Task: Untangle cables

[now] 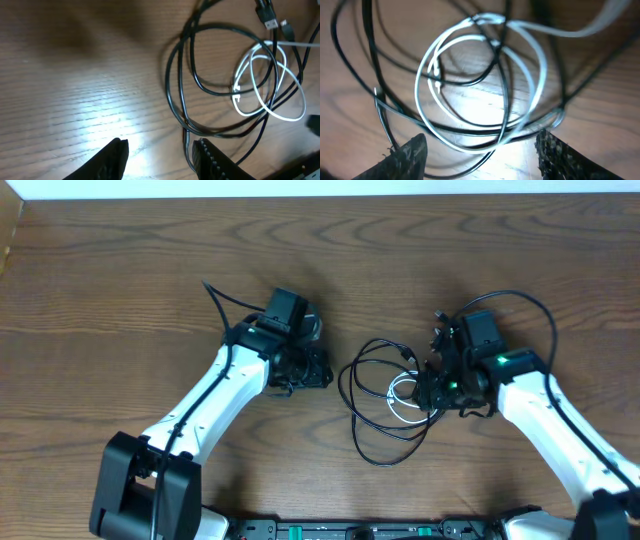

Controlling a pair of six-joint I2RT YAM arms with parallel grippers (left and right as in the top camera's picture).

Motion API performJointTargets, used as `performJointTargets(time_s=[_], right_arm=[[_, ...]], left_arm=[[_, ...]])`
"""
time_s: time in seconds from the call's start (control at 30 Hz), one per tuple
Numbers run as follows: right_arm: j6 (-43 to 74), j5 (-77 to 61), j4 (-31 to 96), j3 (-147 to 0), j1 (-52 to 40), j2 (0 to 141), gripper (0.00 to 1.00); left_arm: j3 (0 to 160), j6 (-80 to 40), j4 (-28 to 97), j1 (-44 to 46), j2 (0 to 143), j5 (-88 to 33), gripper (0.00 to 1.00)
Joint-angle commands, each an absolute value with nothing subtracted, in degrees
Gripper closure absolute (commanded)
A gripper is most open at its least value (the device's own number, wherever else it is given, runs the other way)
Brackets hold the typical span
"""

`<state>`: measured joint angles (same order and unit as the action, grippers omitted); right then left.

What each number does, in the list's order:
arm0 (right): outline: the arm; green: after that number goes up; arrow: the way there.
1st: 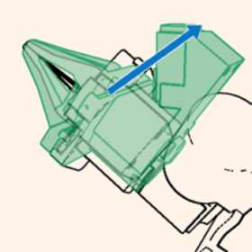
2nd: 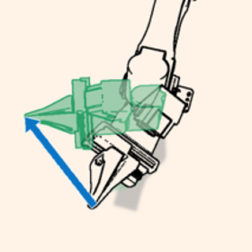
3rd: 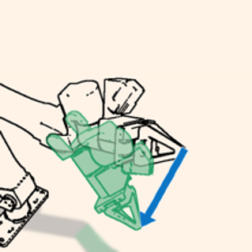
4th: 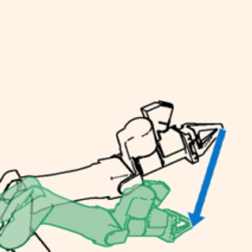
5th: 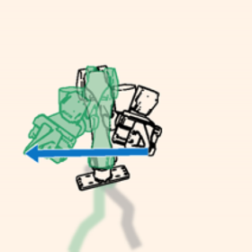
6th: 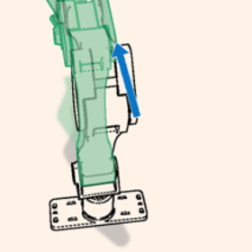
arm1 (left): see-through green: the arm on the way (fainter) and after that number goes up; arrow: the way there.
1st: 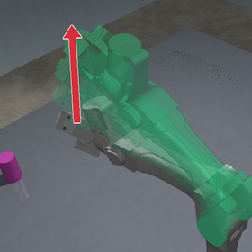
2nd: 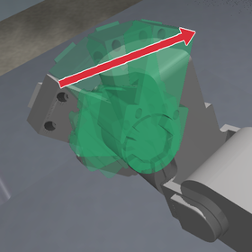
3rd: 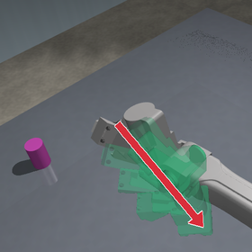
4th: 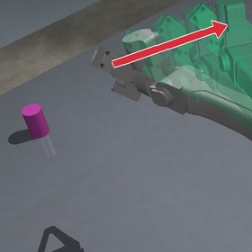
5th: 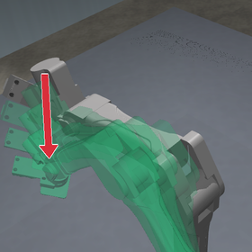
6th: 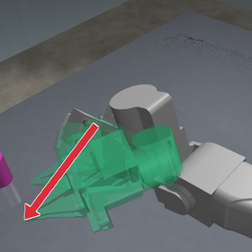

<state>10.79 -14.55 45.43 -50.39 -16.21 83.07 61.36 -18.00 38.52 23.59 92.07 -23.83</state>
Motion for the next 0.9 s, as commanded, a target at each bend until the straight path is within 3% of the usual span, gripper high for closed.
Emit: performJointTargets(time_s=[0.0, 0.2, 0.33, 0.47, 0.7, 0.8, 0.87], right_arm=[[-0.54, -20.56, 45.74, -50.24, -16.23, 84.66, 0.33], [-1.56, -20.53, 46.22, -50.24, -16.23, 84.66, 0.34], [-12.01, -20.47, 46.41, -50.22, -16.29, 84.66, 0.37], [-17.26, -19.4, 45.71, -50.17, -16.29, 84.73, 0.3], [-21.56, -18.37, 44.47, -50.04, -17.17, 86.94, 0.3], [-21.96, -19.25, 44.71, -49.58, -18.94, 89.84, 0.21], [-21.91, -19.22, 43.97, -49.41, -20.36, 91.96, 0.29]], left_arm=[[60.86, -17.65, 38.5, 25.19, 92.49, -23.9, 0.54], [60.86, -17.67, 38.52, 27.0, 92.49, -23.88, 0.54], [60.86, -17.67, 38.54, 27.53, 92.49, -23.7, 0.54], [60.86, -17.67, 38.57, 27.57, 92.49, -23.7, 0.54], [60.86, -17.67, 38.54, 27.57, 92.49, -23.7, 0.53], [60.86, -17.69, 38.54, 27.59, 92.49, -23.73, 0.53], [60.86, -17.69, 38.52, 27.59, 92.49, -23.7, 0.54]])
